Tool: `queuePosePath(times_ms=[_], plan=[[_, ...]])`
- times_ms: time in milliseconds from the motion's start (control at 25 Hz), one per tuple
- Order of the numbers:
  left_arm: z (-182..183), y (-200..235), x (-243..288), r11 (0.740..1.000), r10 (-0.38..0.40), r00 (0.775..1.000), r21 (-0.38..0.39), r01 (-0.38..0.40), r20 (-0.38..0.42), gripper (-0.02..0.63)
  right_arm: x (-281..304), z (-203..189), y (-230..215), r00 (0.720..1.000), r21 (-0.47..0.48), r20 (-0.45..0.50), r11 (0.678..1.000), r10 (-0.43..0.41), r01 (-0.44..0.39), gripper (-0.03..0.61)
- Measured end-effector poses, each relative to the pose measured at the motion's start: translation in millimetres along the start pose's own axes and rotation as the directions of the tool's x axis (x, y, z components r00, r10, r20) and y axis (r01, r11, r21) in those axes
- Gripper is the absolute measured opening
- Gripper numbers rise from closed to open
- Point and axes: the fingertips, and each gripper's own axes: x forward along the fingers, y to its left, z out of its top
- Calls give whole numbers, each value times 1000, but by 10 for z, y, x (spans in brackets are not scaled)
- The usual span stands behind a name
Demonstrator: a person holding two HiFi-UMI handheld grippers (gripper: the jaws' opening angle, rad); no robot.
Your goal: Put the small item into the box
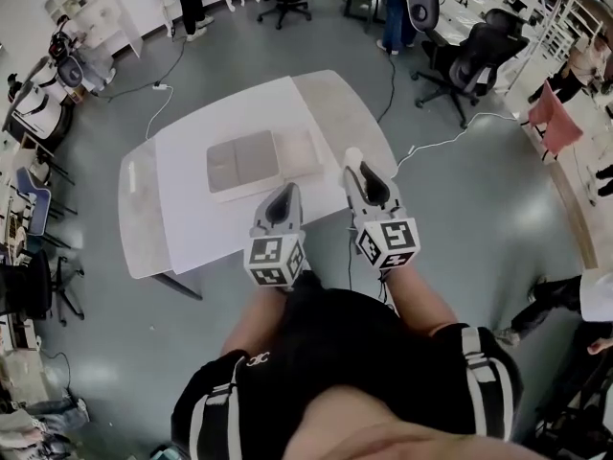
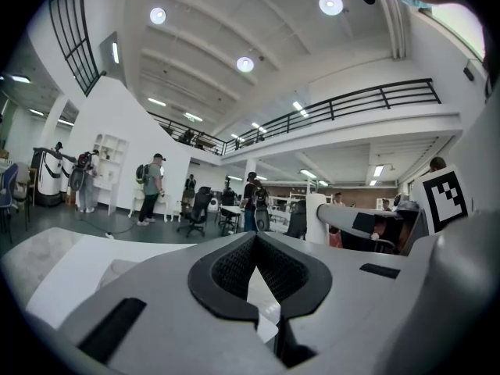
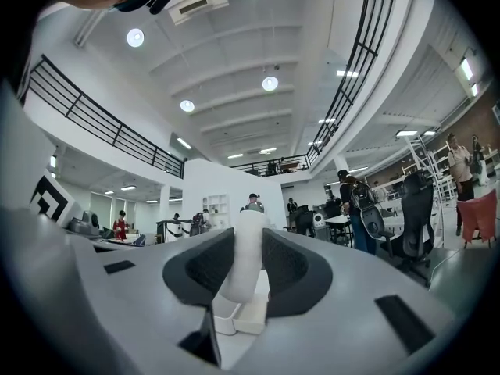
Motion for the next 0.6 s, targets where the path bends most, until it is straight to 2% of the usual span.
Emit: queuePosePath(times_ms=[360,600], plan=[[131,560,526,1000,-12,1000,-19,12,-16,5,794,-86,0,999,1,-36,1000,15,-15,106],[265,1112,842,1000,-5,1000,-27,4,-22,5,1436,-155,48,998,28,-65,1000,15,-14,106]])
